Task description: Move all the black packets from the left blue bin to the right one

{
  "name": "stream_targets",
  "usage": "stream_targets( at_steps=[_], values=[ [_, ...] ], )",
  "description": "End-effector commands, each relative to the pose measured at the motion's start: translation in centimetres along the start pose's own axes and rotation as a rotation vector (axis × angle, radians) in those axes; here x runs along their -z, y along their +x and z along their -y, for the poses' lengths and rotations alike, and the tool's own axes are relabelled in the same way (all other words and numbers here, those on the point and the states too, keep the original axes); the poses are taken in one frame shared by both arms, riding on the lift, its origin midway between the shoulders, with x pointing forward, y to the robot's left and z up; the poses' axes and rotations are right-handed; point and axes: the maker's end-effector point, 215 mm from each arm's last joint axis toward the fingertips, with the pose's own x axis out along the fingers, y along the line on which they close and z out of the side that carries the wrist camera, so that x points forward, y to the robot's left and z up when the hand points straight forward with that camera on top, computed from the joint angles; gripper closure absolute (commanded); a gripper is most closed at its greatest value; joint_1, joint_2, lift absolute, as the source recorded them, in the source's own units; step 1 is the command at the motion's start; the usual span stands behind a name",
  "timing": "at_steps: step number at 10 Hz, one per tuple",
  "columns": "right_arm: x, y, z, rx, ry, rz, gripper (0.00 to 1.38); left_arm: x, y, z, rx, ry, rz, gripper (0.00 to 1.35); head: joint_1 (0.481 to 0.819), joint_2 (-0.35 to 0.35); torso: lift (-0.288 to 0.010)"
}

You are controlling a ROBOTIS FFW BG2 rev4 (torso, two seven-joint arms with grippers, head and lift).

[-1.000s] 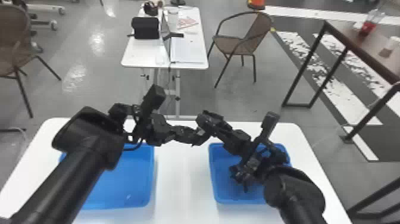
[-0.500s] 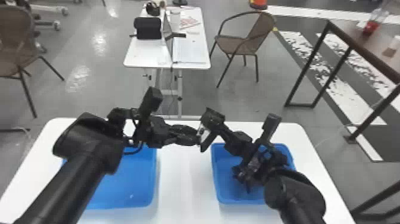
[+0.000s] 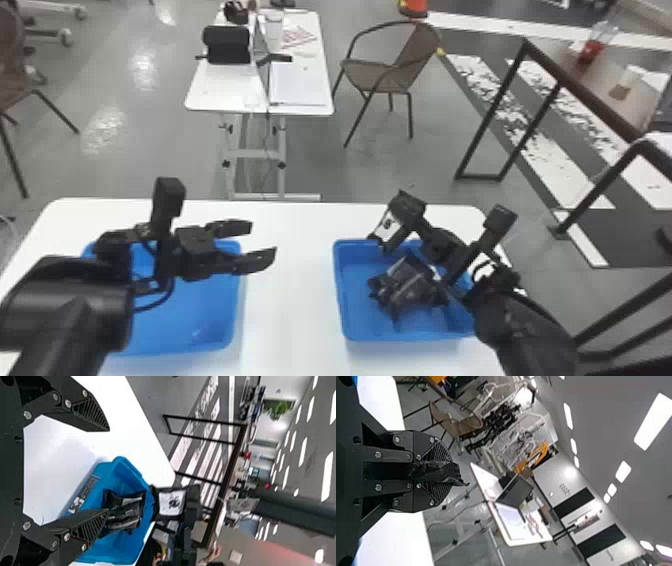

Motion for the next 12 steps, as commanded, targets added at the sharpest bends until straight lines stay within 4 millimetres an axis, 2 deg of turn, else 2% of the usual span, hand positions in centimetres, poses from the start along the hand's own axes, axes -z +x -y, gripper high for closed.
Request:
stream_targets(
  at_steps=[1,2,3,4,5,6,7,8,9,10,11,12],
  values=[
    [2.9,-3.8,6.3,0.134,0.012,-0.069,1.28,0.9,-4.3,-0.9,-0.092,-0.074,0.065,0.00,0.695,-0.199,0.000],
    [4.9,-6.1,9.4,0.210,0.022,-0.111,1.19,1.3,-7.4,-1.8,-0.159,-0.095,0.086,0.00,0.695,-0.209,0.000],
    [5.5,-8.2,11.7,0.277,0.005,-0.126,0.70,2.1,-10.6,-2.7,-0.232,-0.114,0.096,0.00,0.695,-0.216,0.000],
    [5.4,-9.7,13.0,0.313,-0.015,-0.133,0.17,3.4,-13.2,-3.2,-0.286,-0.142,0.106,0.00,0.695,-0.216,0.000],
    [4.4,-10.7,13.7,0.338,-0.062,-0.118,0.02,4.8,-15.0,-3.3,-0.318,-0.177,0.126,0.00,0.695,-0.211,0.000],
    [0.9,-11.7,13.3,0.372,-0.201,-0.063,0.14,5.1,-16.5,-3.4,-0.348,-0.159,0.136,0.03,0.695,-0.209,0.000],
    [-2.6,-12.6,11.0,0.374,-0.341,-0.004,0.22,4.1,-20.1,-4.6,-0.451,-0.087,0.152,0.02,0.695,-0.212,0.000],
    [-4.6,-13.7,7.9,0.346,-0.454,0.040,0.28,3.4,-24.5,-5.6,-0.557,-0.008,0.193,0.08,0.695,-0.200,0.000],
    [-4.2,-14.9,5.3,0.327,-0.511,0.049,0.30,3.9,-27.9,-5.5,-0.628,0.034,0.227,0.13,0.695,-0.178,0.000],
    [-2.9,-16.8,2.0,0.295,-0.573,0.086,0.30,4.7,-29.2,-4.0,-0.688,0.060,0.254,0.13,0.695,-0.131,0.000],
    [-1.7,-19.1,0.3,0.293,-0.592,0.132,0.30,5.7,-30.7,-2.4,-0.754,0.077,0.270,0.13,0.695,-0.074,0.000],
    [-2.4,-22.4,-0.1,0.308,-0.657,0.176,0.30,6.6,-31.2,-1.0,-0.774,0.080,0.284,0.13,0.695,-0.039,0.000]
  ],
)
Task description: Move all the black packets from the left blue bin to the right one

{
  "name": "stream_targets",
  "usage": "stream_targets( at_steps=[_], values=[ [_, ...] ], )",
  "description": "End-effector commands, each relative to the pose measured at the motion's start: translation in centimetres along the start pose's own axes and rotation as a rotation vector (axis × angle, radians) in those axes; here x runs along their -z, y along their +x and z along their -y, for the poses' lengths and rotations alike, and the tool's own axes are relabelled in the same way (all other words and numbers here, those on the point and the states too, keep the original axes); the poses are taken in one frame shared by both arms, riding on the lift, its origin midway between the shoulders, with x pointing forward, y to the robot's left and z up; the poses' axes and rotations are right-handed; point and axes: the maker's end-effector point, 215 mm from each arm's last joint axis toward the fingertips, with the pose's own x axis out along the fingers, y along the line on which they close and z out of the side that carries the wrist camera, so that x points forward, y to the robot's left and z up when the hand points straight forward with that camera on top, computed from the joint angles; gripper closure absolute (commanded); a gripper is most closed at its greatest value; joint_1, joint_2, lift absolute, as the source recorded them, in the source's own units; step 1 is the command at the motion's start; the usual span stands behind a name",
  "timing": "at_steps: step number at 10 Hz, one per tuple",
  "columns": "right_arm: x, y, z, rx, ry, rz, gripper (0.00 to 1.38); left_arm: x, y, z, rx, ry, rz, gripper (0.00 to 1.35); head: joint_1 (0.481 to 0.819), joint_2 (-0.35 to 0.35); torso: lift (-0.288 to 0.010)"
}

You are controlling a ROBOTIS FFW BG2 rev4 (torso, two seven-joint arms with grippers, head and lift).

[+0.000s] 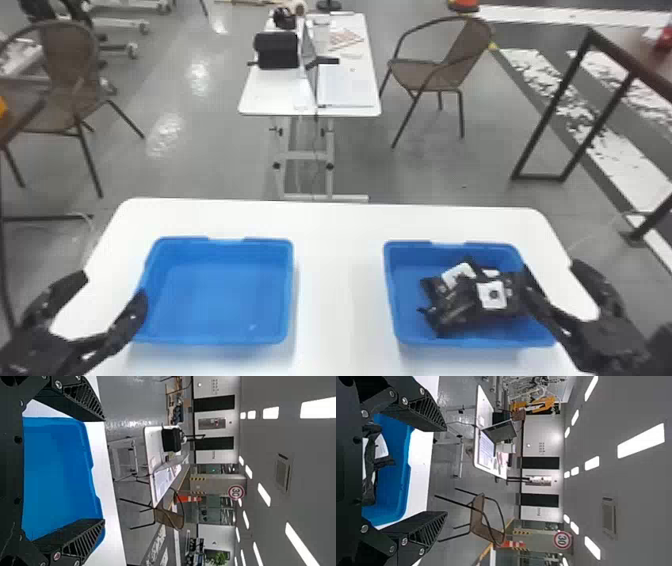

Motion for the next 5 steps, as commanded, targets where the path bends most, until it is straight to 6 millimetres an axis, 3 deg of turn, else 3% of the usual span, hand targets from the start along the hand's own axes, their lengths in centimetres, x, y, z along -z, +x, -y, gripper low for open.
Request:
stream_targets(
  at_steps=[1,3,5],
  values=[
    [-0.6,-4.2,0.9,0.021,-0.072,0.024,0.30,1.3,-1.8,2.4,0.027,-0.006,-0.003,0.13,0.695,-0.036,0.000],
    [1.1,-7.3,-1.2,-0.026,-0.107,-0.046,0.30,2.4,-2.7,5.1,0.062,-0.011,-0.009,0.13,0.695,-0.085,0.000],
    [2.3,-8.1,-2.8,-0.054,-0.103,-0.075,0.30,3.3,-3.6,5.8,0.043,-0.004,-0.025,0.13,0.695,-0.096,0.000]
  ],
)
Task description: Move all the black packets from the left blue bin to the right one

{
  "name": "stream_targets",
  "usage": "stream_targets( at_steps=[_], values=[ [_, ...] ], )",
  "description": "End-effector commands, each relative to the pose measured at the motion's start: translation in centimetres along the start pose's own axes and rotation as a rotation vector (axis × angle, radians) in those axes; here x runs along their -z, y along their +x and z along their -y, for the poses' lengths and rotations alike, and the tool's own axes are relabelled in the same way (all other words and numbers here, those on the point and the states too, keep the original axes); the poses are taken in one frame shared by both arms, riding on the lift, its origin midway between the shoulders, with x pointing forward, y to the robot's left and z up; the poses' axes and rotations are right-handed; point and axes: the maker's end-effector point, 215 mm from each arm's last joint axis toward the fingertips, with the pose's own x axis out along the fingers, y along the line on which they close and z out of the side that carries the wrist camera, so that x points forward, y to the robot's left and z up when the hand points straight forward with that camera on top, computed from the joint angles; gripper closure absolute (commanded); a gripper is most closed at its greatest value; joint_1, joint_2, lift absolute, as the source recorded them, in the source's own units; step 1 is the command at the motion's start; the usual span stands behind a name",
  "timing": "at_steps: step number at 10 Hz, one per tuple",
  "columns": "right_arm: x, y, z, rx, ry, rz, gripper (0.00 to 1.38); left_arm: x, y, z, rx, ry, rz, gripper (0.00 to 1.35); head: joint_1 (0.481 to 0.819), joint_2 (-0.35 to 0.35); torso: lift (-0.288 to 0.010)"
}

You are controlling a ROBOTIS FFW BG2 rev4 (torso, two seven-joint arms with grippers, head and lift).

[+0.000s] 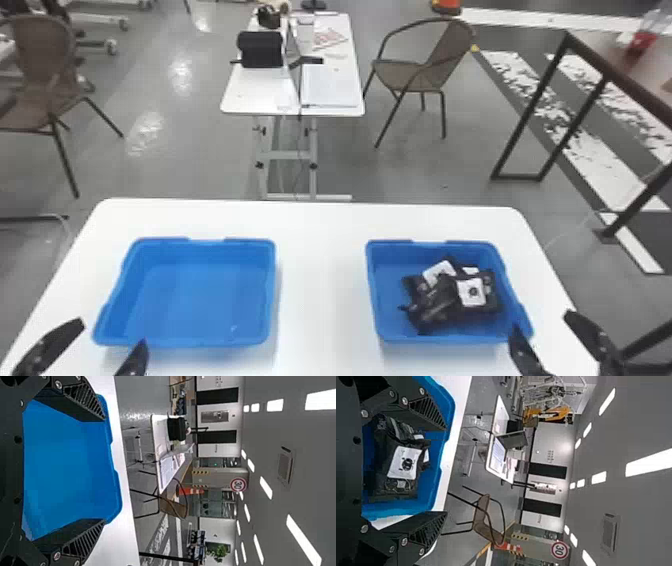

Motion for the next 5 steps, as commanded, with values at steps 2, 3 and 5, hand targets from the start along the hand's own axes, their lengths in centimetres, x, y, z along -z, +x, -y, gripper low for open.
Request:
stream_targets(
  at_steps=[2,3,5],
  values=[
    [0.2,0.0,-0.4,-0.005,-0.003,-0.005,0.30,0.6,0.0,1.5,0.009,-0.002,-0.011,0.13,0.695,-0.090,0.000],
    [-0.1,0.1,0.1,0.002,-0.001,0.001,0.30,0.5,0.2,1.4,0.004,-0.002,-0.008,0.13,0.695,-0.095,0.000],
    [-0.4,0.2,0.3,0.010,0.010,0.012,0.30,0.2,0.8,2.1,0.013,-0.016,0.002,0.13,0.695,-0.113,0.000]
  ],
)
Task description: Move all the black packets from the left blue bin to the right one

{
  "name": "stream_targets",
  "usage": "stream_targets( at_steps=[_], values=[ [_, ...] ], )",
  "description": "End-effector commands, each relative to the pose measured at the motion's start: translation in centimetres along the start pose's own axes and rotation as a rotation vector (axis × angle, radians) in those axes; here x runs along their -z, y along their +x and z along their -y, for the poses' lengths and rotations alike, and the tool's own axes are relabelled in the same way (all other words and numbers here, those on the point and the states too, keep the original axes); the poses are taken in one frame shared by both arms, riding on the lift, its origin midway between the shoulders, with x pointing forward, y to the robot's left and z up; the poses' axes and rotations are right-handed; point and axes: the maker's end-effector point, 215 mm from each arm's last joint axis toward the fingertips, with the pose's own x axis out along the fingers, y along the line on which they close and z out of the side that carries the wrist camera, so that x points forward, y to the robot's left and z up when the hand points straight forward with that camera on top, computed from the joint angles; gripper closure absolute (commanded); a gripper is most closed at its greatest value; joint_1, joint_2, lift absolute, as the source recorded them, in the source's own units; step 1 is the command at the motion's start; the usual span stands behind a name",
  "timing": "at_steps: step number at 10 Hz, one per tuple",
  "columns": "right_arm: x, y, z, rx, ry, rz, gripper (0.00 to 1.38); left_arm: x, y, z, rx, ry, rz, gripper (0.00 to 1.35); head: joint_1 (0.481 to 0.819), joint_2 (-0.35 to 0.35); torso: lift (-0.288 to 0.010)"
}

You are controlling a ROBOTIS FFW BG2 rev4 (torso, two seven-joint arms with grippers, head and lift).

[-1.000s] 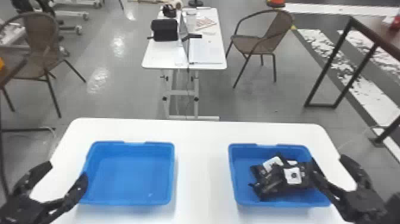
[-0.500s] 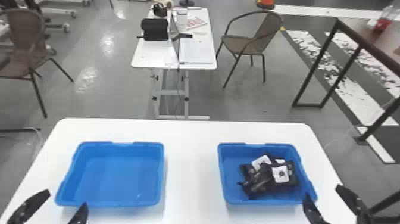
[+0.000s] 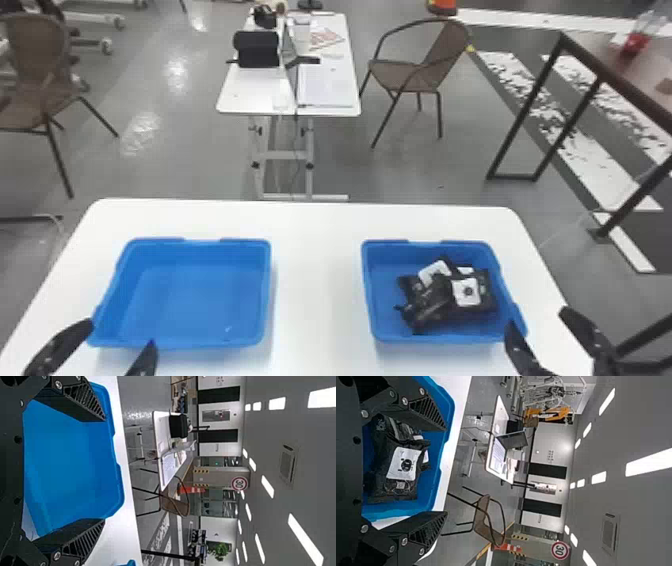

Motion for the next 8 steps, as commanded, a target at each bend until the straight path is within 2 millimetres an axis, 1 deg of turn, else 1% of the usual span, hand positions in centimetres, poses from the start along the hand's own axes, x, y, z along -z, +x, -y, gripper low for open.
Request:
stream_targets(
  at_steps=[1,5,8],
  values=[
    [0.0,0.1,0.1,0.005,0.014,0.003,0.30,0.2,0.3,0.5,0.004,-0.018,-0.001,0.13,0.695,-0.123,0.000],
    [-0.1,0.5,0.3,0.008,0.028,0.000,0.30,0.9,0.6,1.1,0.011,-0.063,-0.012,0.13,0.695,-0.136,0.000],
    [0.0,0.6,0.2,0.008,0.035,-0.004,0.30,0.8,1.1,1.5,0.020,-0.079,-0.009,0.13,0.695,-0.147,0.000]
  ],
)
